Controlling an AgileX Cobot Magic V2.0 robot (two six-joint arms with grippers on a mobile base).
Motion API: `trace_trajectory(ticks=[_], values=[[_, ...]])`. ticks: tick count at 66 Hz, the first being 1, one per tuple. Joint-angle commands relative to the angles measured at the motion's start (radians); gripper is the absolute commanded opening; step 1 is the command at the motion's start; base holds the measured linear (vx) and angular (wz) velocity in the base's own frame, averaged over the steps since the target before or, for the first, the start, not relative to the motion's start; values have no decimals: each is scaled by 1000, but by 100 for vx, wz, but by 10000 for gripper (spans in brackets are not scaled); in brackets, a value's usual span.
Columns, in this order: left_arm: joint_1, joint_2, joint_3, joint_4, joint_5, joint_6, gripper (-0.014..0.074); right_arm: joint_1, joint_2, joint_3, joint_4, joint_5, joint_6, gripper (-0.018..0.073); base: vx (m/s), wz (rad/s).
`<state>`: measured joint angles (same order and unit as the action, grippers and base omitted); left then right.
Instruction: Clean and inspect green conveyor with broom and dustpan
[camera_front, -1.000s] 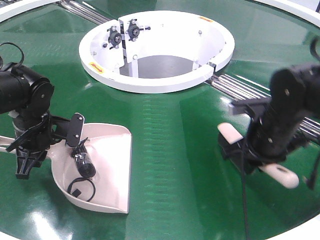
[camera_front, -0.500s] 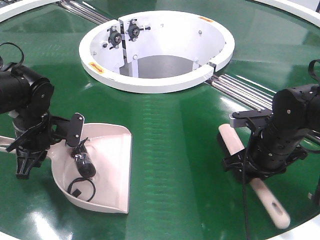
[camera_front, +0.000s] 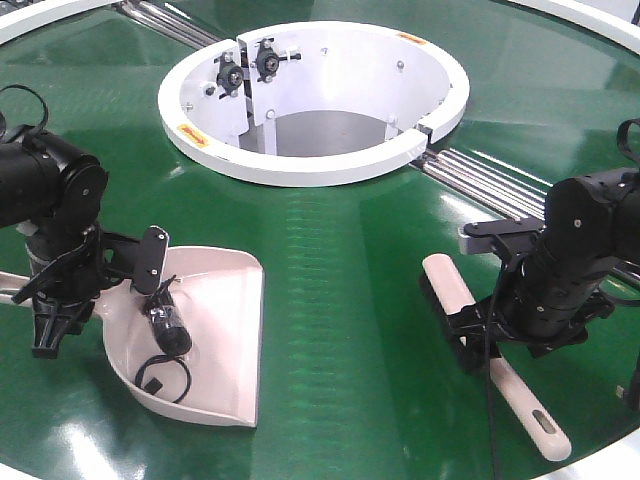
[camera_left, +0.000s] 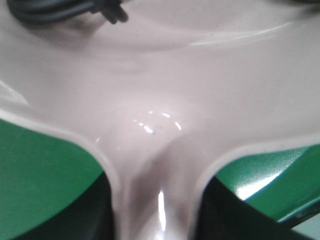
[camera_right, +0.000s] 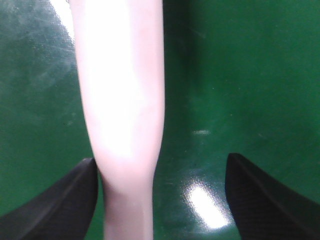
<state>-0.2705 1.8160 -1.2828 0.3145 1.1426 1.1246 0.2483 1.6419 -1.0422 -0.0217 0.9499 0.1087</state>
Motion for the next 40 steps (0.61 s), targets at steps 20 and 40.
trace_trajectory(ticks=[20,40], values=[[-11,-41,-28,2,-4,-5,-6,-5,-44,-21,4,16,-9,523,0,0],[-11,-41,-28,2,-55,-5,-6,-5,-44,-21,4,28,-10,523,0,0]])
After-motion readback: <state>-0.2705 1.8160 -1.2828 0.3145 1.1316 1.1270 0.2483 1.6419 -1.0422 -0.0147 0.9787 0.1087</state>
